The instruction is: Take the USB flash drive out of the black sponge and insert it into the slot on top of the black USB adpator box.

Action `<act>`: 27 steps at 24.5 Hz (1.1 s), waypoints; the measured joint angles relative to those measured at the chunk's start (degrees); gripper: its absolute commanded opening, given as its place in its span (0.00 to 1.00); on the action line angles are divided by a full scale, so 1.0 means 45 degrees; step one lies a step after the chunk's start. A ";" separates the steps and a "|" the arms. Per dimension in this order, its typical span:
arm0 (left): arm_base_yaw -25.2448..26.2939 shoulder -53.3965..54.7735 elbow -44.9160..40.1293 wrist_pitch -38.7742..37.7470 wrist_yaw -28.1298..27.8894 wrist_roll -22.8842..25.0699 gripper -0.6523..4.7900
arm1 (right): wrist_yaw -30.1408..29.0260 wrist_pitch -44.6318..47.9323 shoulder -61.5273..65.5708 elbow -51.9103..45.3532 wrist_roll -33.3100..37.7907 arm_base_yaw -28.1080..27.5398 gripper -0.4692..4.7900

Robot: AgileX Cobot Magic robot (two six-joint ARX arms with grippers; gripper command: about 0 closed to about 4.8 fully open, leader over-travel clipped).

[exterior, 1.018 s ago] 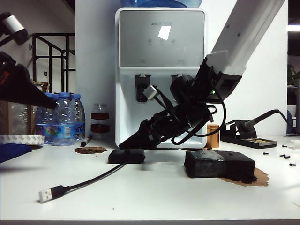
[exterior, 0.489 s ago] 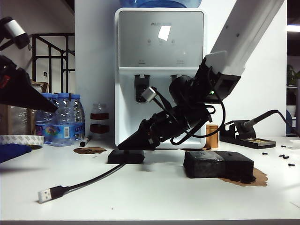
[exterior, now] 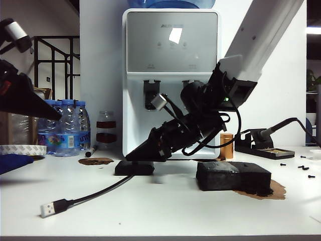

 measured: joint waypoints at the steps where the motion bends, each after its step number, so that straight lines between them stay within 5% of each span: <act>1: 0.0000 0.0000 0.0000 0.0005 0.0000 0.0000 0.11 | 0.0015 0.0019 0.0015 0.0000 -0.0005 0.0005 0.09; 13: 0.0000 0.0005 0.0000 0.0019 0.0000 0.0000 0.11 | 0.0063 0.0233 0.0102 0.0000 0.0000 0.0019 0.09; 17: 0.0000 0.0010 0.0000 0.0029 0.0000 0.0000 0.11 | 0.0437 0.0612 0.0170 -0.0034 0.0146 0.0102 0.41; 21: 0.0000 0.0010 -0.0005 0.0044 -0.0005 0.0000 0.11 | 0.0952 0.1389 0.0243 0.0019 0.0180 0.0223 0.48; 27: -0.0019 0.0019 -0.0005 0.0039 0.0005 0.0000 0.11 | 0.1379 0.1462 0.0073 0.0019 0.0185 0.0238 0.75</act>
